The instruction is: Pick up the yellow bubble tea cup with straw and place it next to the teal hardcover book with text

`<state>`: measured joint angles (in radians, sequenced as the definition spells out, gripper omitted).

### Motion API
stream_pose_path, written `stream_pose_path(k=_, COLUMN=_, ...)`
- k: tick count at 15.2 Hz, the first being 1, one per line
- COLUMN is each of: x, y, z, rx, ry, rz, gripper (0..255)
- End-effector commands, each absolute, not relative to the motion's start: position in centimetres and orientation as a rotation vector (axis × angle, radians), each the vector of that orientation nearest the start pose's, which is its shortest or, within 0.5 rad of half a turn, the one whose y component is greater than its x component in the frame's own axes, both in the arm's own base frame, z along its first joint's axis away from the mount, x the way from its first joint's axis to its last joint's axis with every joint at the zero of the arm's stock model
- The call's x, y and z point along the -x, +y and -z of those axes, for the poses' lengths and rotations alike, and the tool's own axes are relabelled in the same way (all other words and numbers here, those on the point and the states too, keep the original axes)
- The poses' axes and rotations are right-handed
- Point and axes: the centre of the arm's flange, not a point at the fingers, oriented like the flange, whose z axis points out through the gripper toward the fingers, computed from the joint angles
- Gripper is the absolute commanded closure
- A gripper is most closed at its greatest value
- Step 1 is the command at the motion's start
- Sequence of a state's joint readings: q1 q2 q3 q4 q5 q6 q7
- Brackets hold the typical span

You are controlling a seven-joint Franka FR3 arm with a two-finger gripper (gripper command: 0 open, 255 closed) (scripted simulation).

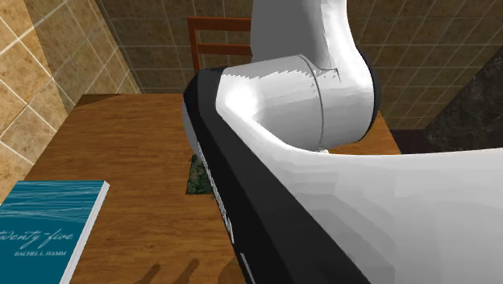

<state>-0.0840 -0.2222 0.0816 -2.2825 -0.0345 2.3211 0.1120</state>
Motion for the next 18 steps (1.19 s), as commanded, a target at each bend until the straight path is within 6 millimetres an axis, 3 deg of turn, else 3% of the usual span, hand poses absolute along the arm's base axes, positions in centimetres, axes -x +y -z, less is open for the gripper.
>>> stream_pose_path(k=1, x=-52.2, y=-0.7, z=-45.5, rx=3.142, ry=0.159, rz=0.432, gripper=0)
stream_pose_path(k=11, x=-62.2, y=-3.0, z=-38.1, rx=3.14, ry=0.217, rz=0.509, gripper=0)
stream_pose_path(k=18, x=-63.8, y=-3.4, z=-34.7, rx=3.14, ry=0.22, rz=0.513, gripper=0)
